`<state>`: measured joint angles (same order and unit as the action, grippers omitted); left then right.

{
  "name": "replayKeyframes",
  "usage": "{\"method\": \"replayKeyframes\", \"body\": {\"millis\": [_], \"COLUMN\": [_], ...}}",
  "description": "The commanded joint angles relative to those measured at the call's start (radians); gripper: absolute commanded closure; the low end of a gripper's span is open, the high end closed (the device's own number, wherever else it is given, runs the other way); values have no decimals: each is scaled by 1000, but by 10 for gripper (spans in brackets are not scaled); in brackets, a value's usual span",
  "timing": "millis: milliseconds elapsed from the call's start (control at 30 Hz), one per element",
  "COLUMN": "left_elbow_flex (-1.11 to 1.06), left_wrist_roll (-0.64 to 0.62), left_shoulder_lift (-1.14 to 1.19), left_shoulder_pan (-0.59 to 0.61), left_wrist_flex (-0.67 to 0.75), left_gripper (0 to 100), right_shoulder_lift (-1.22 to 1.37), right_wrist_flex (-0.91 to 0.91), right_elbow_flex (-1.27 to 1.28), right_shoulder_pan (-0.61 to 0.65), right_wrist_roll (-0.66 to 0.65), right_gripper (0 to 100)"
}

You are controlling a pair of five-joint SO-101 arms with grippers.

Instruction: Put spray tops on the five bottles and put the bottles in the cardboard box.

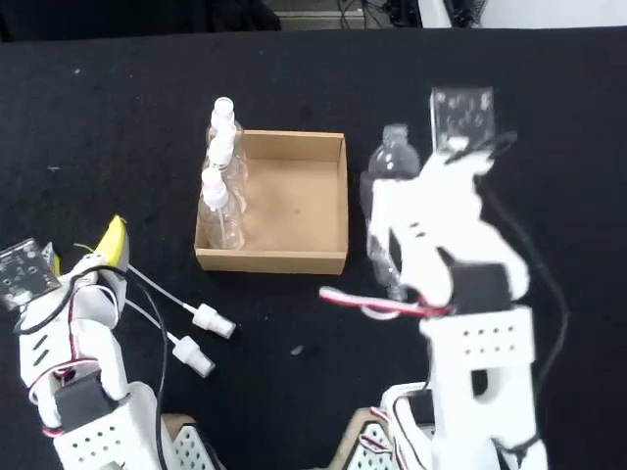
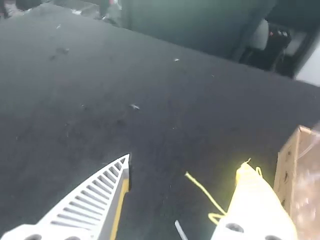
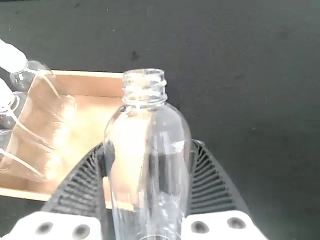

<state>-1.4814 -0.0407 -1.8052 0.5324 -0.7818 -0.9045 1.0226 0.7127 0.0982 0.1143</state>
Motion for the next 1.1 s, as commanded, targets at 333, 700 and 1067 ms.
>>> {"method": "replayKeyframes", "body": {"millis": [333, 700, 1067], "left_elbow_flex": [257, 472, 513], "left_wrist_roll": [566, 887, 1261], "left_shoulder_lift": [112, 638, 660], "left_shoulder_pan": [-150, -151, -450], "left_wrist_flex": [-350, -407, -824], "left_gripper": [769, 767, 769], "right_shoulder_lift": [-407, -414, -420], "right_wrist_flex": [-247, -244, -242], "right_elbow_flex": [403, 410, 406], "right_shoulder_pan": [20, 15, 14], "right_wrist_roll": [37, 37, 37], "right_gripper": [987, 987, 987]}}
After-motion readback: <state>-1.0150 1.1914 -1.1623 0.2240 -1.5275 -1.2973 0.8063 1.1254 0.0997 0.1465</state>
